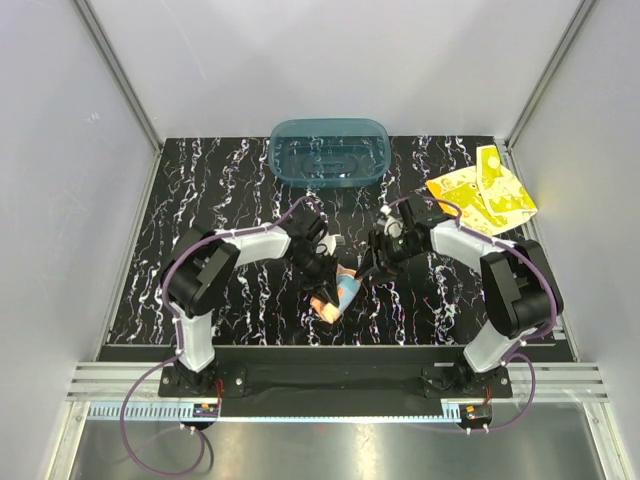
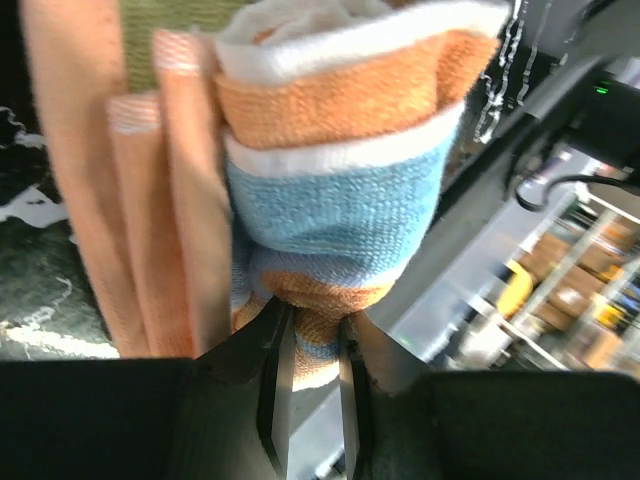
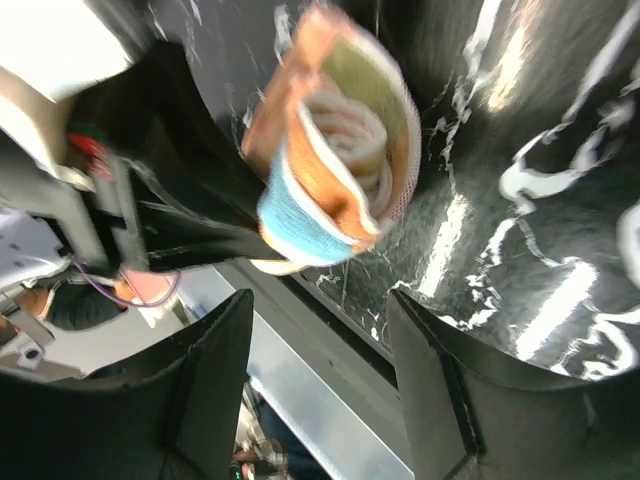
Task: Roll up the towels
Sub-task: Roll the towel
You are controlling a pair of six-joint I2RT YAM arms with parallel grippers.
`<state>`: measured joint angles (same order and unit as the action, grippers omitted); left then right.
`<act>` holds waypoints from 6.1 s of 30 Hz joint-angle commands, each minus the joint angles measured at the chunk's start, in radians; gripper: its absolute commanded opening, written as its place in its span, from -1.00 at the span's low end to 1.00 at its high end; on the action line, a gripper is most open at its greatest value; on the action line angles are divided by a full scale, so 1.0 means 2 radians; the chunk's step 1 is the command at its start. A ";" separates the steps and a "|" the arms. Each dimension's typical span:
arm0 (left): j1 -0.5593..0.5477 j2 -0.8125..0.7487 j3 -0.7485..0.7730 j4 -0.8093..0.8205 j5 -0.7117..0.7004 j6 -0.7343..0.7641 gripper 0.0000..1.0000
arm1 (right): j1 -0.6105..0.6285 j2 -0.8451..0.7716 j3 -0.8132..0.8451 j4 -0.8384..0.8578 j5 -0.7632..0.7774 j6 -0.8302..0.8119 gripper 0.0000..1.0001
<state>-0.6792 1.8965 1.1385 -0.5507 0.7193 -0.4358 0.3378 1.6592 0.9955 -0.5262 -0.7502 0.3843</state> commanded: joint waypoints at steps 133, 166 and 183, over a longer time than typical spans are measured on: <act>-0.149 -0.022 -0.060 0.051 -0.363 0.003 -1.00 | 0.000 0.079 0.218 -0.162 0.166 -0.046 1.00; -0.024 0.014 -0.126 0.237 -0.074 -0.151 -1.00 | 0.053 0.022 -0.025 0.122 0.098 0.138 0.66; 0.000 0.010 -0.156 0.264 -0.058 -0.162 -1.00 | 0.055 0.015 -0.062 0.100 0.179 0.138 0.65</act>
<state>-0.6739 1.8679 0.8883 0.1387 0.6804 -0.8131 0.4404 1.6814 0.9089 -0.2890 -0.5991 0.6716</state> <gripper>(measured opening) 0.339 0.814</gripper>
